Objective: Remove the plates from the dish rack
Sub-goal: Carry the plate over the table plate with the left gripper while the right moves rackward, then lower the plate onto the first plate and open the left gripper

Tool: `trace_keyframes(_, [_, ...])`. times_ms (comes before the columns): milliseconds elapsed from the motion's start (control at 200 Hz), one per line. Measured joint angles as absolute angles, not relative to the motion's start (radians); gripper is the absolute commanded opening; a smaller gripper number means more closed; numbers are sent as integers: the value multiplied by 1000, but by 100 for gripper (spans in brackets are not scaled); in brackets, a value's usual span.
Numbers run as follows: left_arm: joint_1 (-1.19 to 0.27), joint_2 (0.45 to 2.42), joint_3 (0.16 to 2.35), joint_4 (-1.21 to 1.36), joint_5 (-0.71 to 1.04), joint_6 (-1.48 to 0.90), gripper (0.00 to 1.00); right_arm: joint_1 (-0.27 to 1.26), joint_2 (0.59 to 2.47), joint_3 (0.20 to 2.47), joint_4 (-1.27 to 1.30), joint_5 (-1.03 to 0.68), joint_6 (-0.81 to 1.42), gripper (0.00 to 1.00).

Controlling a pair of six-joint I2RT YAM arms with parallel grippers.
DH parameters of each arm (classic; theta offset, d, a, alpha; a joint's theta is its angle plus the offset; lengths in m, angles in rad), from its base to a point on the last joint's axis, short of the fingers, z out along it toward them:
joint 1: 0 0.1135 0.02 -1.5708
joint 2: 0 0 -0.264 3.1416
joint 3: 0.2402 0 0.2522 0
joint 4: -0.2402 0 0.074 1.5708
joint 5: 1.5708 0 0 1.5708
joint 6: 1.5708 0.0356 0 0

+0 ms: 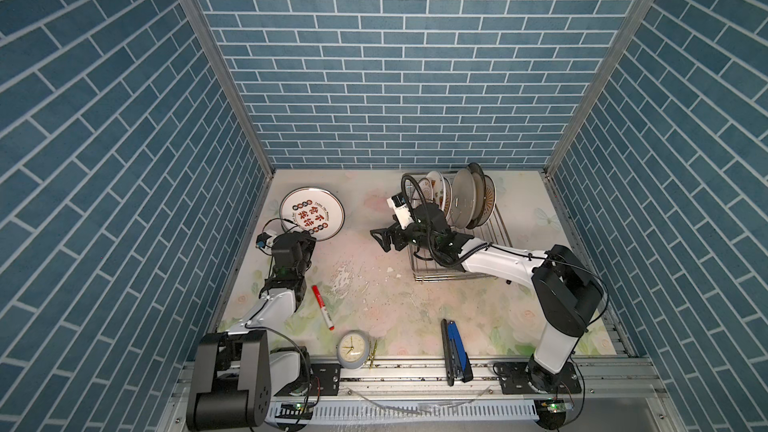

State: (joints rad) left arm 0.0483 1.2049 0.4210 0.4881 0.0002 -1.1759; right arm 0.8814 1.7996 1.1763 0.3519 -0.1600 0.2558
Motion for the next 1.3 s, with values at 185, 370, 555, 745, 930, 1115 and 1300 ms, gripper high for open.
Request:
trace_keyframes(185, [75, 1321, 485, 490, 0, -1199, 0, 888, 1853, 1249, 313, -160, 239, 99])
trace_keyframes(370, [80, 1375, 495, 482, -25, -1224, 0, 902, 1914, 1356, 300, -144, 216, 99])
trace_keyframes(555, [97, 1448, 538, 487, -23, -1235, 0, 908, 1976, 1420, 286, -149, 199, 99])
trace_keyframes(745, [99, 1511, 552, 500, -9, -1246, 0, 929, 2032, 1451, 249, -142, 175, 99])
trace_keyframes(930, [99, 1551, 559, 506, -8, -1250, 0, 935, 2046, 1467, 231, -141, 165, 99])
trace_keyframes(1115, [101, 1579, 585, 502, -10, -1250, 1, 936, 2046, 1479, 228, -127, 149, 99])
trace_keyframes(1300, [103, 1583, 585, 516, -31, -1254, 2, 936, 2046, 1479, 213, -82, 142, 99])
